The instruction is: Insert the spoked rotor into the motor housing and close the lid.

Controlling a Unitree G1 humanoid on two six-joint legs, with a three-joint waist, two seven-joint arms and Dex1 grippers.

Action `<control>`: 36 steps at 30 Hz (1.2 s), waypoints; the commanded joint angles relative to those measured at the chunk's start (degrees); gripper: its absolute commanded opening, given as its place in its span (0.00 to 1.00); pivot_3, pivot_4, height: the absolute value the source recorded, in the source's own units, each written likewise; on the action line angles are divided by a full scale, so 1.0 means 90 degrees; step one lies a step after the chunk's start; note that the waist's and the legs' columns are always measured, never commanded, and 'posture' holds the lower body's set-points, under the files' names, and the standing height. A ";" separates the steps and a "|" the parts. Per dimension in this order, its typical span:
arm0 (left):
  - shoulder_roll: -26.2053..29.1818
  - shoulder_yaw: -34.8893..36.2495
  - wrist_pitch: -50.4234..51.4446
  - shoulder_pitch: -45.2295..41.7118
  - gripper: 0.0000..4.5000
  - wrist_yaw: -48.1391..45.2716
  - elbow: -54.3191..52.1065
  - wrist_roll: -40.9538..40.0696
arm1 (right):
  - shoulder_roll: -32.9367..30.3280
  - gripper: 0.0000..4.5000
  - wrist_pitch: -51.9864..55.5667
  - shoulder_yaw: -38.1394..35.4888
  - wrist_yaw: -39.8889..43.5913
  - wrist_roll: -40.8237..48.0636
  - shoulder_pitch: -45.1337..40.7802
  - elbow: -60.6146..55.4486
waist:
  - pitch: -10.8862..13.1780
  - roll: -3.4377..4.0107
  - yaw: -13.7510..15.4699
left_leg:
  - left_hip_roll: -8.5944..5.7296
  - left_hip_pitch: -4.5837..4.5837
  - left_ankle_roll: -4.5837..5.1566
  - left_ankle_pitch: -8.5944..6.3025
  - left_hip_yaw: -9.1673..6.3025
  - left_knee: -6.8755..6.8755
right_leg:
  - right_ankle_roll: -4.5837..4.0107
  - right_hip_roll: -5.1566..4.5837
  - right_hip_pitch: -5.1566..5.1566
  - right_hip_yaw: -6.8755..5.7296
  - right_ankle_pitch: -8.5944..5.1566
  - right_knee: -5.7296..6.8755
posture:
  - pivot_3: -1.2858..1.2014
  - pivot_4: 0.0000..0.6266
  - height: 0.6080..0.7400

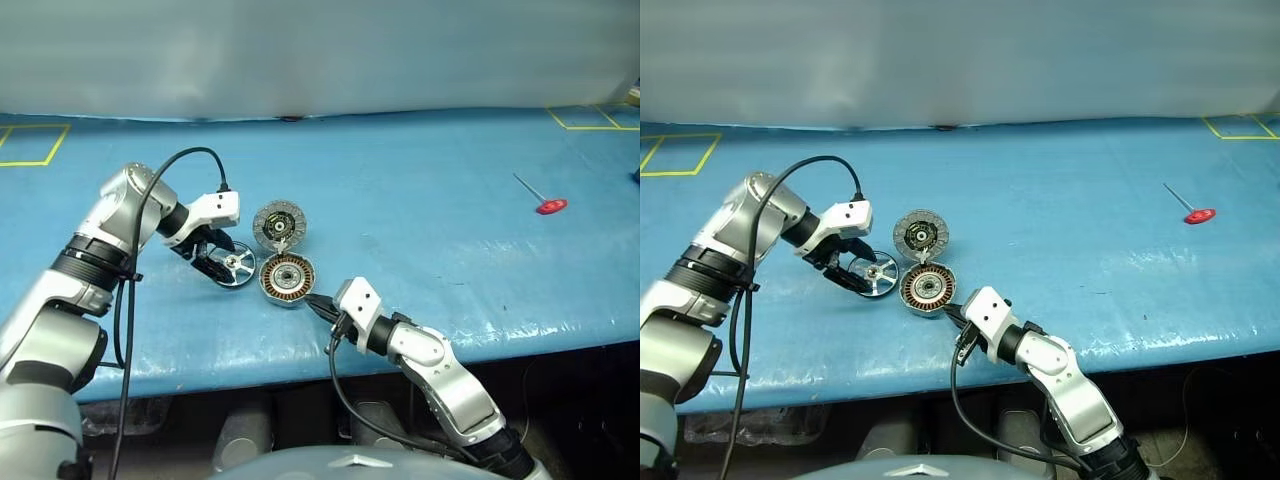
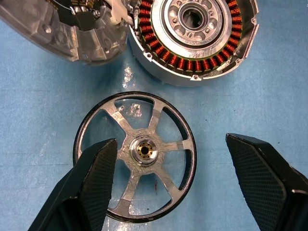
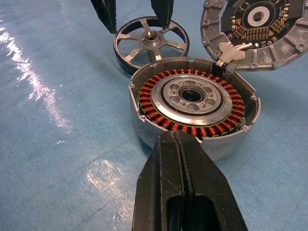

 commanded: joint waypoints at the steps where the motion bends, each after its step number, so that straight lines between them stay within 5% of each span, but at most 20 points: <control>1: 0.0086 0.0005 -0.0170 -0.0003 0.87 0.0029 -0.0151 0.0127 | 0.0005 0.00 0.0024 0.0003 0.0030 0.0002 -0.0039 -0.0087 | 0.0000 0.0000 0.0001 | 0.0000 0.0000 0.0000 0.0000 0.0000 0.0001 | 0.0000 0.0001 0.0000 0.0001 0.0000 0.0001 | 0.52 0.24 1.00; 14: -0.0173 -0.0155 -0.0601 -0.0087 0.87 0.0335 0.0304 0.0551 | 0.0023 0.00 0.0052 0.0038 -0.0024 -0.0068 0.0067 -0.0119 | -0.0001 -0.0001 0.0002 | -0.0001 0.0002 0.0000 0.0000 0.0001 0.0003 | 0.0001 -0.0001 0.0002 0.0007 0.0001 0.0001 | 0.52 0.24 1.00; 19: -0.0246 0.0029 -0.0494 -0.0166 0.61 0.0300 0.0333 0.0408 | -0.0005 0.00 0.0065 0.0036 -0.0010 -0.0117 0.0093 -0.0103 | -0.0001 -0.0001 0.0002 | -0.0002 0.0006 0.0000 0.0000 0.0004 0.0003 | 0.0002 -0.0001 0.0003 0.0011 0.0001 0.0002 | 0.52 0.24 1.00; 36: -0.0059 0.0080 -0.0110 -0.0168 0.61 -0.0057 0.0160 0.0239 | 0.0006 0.00 0.0084 0.0071 0.0055 -0.0197 0.0012 -0.0002 | -0.0001 -0.0002 0.0000 | -0.0001 0.0003 0.0001 0.0000 0.0005 0.0003 | 0.0002 0.0000 0.0000 0.0013 0.0001 0.0001 | 0.52 0.24 1.00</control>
